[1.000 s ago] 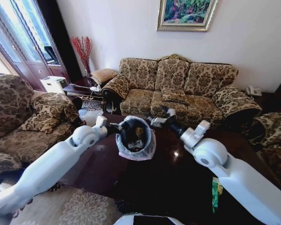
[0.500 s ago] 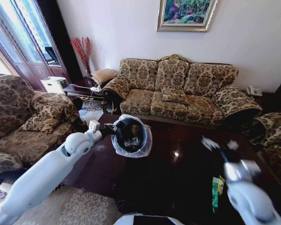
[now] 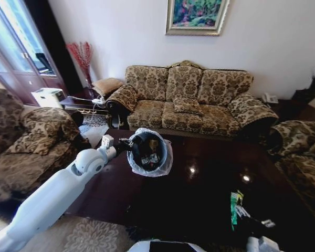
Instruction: Move to the front of the table and place the trash on the table into the trash bin.
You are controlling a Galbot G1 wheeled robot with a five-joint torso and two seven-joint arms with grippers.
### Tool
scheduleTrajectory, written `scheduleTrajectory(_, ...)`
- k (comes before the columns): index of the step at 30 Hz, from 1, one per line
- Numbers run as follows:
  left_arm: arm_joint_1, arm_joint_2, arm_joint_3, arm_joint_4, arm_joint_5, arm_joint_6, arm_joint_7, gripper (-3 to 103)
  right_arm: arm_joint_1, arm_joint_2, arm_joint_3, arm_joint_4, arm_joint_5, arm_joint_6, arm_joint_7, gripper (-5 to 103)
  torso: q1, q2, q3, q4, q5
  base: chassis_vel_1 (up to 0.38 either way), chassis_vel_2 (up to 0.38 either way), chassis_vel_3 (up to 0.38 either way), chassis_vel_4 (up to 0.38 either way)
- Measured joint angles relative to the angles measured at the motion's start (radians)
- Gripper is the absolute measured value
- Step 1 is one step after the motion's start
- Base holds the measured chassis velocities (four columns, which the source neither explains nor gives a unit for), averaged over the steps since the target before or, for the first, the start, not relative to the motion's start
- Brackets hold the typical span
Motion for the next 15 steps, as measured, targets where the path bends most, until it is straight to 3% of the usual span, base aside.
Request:
scheduleTrajectory(2,-0.003,0.001,0.0,0.0,-0.006,0.0,0.0,0,0.001,-0.008,-0.009,-0.015,0.079,-0.007,-0.013,100,0.0,0.0,0.0,-0.0004,0.0001,-0.073,-0.072,-0.069,-0.085)
scheduleTrajectory(4,-0.013,0.002,0.004,-0.001,-0.021,-0.001,-0.001,0,0.004,-0.023,-0.031,-0.028,0.242,-0.037,-0.034,100,0.0,0.0,0.0,-0.0005,0.0003,-0.027,-0.039,-0.033,-0.041)
scheduleTrajectory(7,-0.019,0.002,0.01,-0.001,-0.03,-0.001,-0.005,0,0.017,-0.029,-0.034,-0.039,0.319,-0.058,-0.066,100,0.0,0.0,0.0,0.0003,0.0003,0.0,0.0,0.0,0.0)
scheduleTrajectory(15,-0.014,0.007,0.012,-0.009,-0.042,-0.002,-0.008,0,0.059,-0.055,-0.027,-0.088,0.328,-0.094,-0.124,100,0.0,0.0,0.0,0.0003,0.0003,0.0,0.0,0.0,0.0)
